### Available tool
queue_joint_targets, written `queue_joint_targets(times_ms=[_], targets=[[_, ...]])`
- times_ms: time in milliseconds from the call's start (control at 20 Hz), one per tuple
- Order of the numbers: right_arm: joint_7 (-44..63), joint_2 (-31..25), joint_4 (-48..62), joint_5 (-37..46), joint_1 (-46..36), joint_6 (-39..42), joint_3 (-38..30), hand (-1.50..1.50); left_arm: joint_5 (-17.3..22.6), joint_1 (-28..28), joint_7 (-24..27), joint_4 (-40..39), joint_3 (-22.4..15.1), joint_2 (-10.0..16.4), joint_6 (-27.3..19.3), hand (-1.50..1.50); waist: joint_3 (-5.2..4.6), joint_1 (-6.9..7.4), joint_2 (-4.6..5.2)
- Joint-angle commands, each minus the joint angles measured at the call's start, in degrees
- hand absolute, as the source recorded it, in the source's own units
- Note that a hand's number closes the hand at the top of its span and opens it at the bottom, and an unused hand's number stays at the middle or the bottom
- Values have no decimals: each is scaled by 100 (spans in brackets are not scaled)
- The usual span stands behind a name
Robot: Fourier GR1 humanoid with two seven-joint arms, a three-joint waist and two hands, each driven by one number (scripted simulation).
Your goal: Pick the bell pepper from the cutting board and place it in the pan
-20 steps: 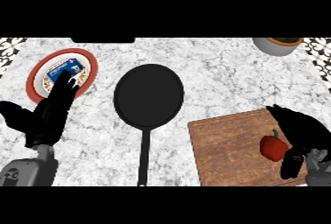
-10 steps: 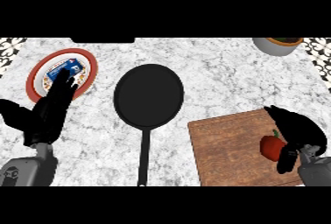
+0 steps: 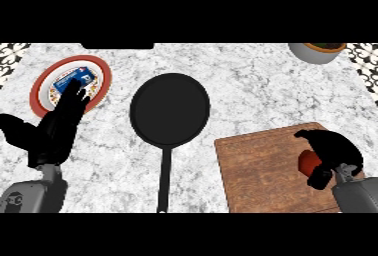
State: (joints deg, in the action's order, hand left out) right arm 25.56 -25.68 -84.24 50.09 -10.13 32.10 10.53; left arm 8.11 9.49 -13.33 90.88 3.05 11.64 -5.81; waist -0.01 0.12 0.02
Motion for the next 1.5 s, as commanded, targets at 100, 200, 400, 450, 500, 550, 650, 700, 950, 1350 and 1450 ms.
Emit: queue_joint_targets(times_ms=[100, 200, 400, 450, 500, 550, 650, 700, 950, 1350, 1450], targets=[[-328, 472, 567, 542, -351, -515, 345, 150, 43, 305, 54, -401, 240, 97, 187, 0, 1, 2, 7], [-1021, 116, 986, 446, -388, -583, 24, 150, 30, -25, 41, -59, 173, -2, 182, 0, 2, 11, 3], [-1031, 288, 697, 556, -53, -845, 88, 150, -76, 465, -176, -221, 216, 55, 84, 0, 1, -29, -1], [-1322, 127, 772, 508, 222, -1064, -22, 150, -228, -36, 200, -102, 5, -187, 32, 0, 1, -24, -2], [-1055, 490, 1040, 638, -132, -1139, 17, 150, -26, 1, -10, -73, 231, 5, 183, 0, 1, 5, 0], [-1164, 287, 787, 467, -173, -816, -164, 150, -198, 98, 74, -195, 175, -94, 23, 0, 0, -12, -2], [105, 1366, -41, 711, -296, -640, 492, 150, -89, 226, -82, -179, 147, -81, 86, 0, -6, -17, -16], [412, 2014, 90, 920, -382, -942, 877, 150, -124, 113, 90, -161, 124, -75, 126, 0, -9, 84, -10], [1400, 2531, 279, 764, -1245, -1280, 1755, 150, -114, 387, -55, -148, -230, -223, 290, 0, -11, 801, 71], [3423, 2562, 284, 1531, -3098, -2030, 2847, 150, -165, 592, -128, -298, -434, -336, 346, 0, -36, 969, -7], [3854, 2564, 349, 1684, -3645, -2063, 2978, 150, -136, 631, -149, -343, -395, -276, 401, 0, -42, 1008, -3]])
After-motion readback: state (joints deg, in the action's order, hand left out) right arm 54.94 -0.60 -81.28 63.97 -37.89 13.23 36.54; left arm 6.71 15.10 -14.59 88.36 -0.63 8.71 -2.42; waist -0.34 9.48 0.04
